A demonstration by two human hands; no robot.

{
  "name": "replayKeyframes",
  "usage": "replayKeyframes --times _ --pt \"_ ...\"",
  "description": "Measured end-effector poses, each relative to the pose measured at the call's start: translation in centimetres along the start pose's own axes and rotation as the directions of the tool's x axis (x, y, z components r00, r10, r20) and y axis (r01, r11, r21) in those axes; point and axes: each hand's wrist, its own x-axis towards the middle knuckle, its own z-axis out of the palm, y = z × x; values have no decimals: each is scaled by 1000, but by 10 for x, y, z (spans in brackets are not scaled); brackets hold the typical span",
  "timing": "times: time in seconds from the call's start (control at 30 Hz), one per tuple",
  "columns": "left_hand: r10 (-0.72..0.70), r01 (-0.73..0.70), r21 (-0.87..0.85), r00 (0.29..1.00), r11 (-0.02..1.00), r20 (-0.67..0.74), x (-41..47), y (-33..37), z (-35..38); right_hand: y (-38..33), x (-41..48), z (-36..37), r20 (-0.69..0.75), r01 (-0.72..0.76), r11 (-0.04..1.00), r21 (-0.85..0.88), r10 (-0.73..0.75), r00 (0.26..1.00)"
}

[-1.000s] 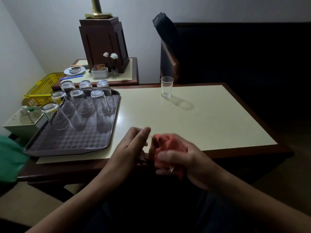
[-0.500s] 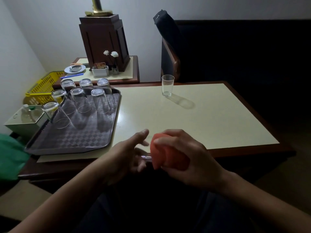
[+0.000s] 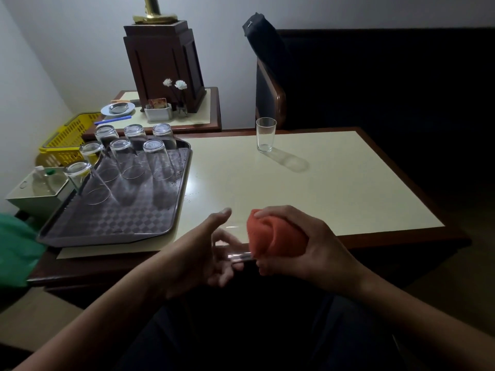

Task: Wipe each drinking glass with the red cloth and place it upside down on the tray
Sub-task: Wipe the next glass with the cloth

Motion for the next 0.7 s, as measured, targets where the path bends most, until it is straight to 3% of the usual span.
replayKeyframes --times 0.03,0.07,0.1,0.13,0.17,0.2,0.23,0.27,0.3,0.37,0.4,0.43,0.47,0.5,0.53,0.57,0.6,0.63,0.67,0.7 --pt "117 -116 61 993 991 -14 2 0 -1 0 2 1 39 -183 945 271 179 983" --pt "237 -234 135 971 963 -10 1 3 -1 6 5 2 168 -377 772 512 341 925" --pt "325 -321 194 946 927 12 -1 5 -1 8 7 3 271 -490 643 589 414 869" --pt "365 -361 230 931 904 27 -2 6 -2 8 6 3 310 -512 637 577 409 858" --pt "350 -345 223 936 912 14 -1 7 -2 6 3 3 265 -440 778 447 354 897" --pt "272 -264 182 962 947 -18 1 7 -4 3 0 3 171 -250 946 204 217 961" --pt "159 -152 134 987 979 -39 1 6 -4 2 -1 2 120 -15 993 -120 29 992" --pt "38 -34 115 999 993 -32 0 6 -4 3 -2 1 136 176 929 -327 -137 981" --pt "-55 54 121 998 991 1 0 4 -4 5 -3 0 146 261 869 -421 -220 965" --pt "-64 57 108 996 993 64 1 0 -5 11 -2 3 76 149 952 -269 -134 988" --pt "12 -19 122 998 992 57 2 0 -5 10 -2 6 46 -19 999 -51 21 999" --pt "122 -127 190 992 974 38 3 0 -6 7 -1 8 84 -238 948 212 225 971" --pt "215 -216 260 976 941 33 1 3 -7 11 2 10 204 -439 795 418 389 898" --pt "280 -280 291 959 915 42 2 3 -8 13 3 10 289 -541 677 499 458 841" --pt "291 -293 268 956 918 48 3 3 -8 10 3 9 324 -549 680 486 444 836" --pt "237 -240 188 971 953 37 3 3 -7 4 2 8 289 -480 787 388 391 874" --pt "148 -149 92 989 985 20 3 3 -5 -1 1 7 201 -312 932 182 276 940" --pt "52 -52 39 999 998 11 3 2 -4 -3 1 5 128 -82 992 -97 94 987" --pt "-34 33 36 999 999 20 0 2 -2 -4 -1 3 128 122 942 -314 -85 988" --pt "-81 79 45 996 996 44 0 2 0 -3 -1 1 137 233 879 -417 -192 972"
